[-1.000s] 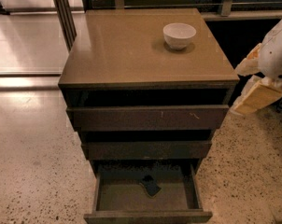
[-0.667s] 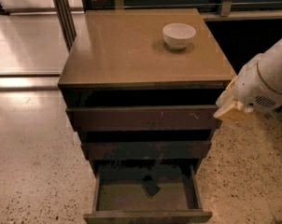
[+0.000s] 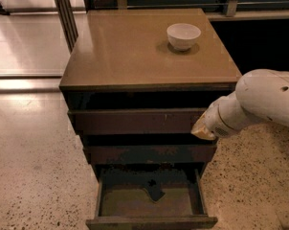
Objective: Pick sponge from bottom drawer and place on counter
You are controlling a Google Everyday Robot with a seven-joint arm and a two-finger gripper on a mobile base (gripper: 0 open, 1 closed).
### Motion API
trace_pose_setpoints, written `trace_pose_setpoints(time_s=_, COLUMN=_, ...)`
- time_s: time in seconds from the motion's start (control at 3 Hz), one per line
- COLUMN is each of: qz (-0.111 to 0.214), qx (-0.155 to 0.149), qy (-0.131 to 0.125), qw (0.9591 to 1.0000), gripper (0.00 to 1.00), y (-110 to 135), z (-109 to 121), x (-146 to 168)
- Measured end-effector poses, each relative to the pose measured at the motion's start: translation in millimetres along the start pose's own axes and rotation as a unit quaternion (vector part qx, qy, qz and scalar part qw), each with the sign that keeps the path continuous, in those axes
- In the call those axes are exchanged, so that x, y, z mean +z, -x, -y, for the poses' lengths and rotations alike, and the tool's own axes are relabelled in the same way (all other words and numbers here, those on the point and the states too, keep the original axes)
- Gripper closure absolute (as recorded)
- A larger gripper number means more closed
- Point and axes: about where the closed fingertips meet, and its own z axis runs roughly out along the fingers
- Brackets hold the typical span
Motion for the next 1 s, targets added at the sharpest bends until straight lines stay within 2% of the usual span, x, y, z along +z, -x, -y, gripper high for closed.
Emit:
trace_pose_setpoints(time_s=0.33, qz=-0.003, qx=-0.001, qy=-0.003, qw=1.0000, gripper=1.00, y=-7, z=-3, x=9)
trace_pose_setpoints(time_s=0.67, qz=-0.007, qx=0.015, qy=0.005, qw=0.9999, gripper=1.00, y=-45, z=-23, x=59)
trace_pose_setpoints(time_s=1.0, qz=0.001, qx=0.043, qy=0.015, qw=0.9990, gripper=1.00, y=-85, z=-43, x=139)
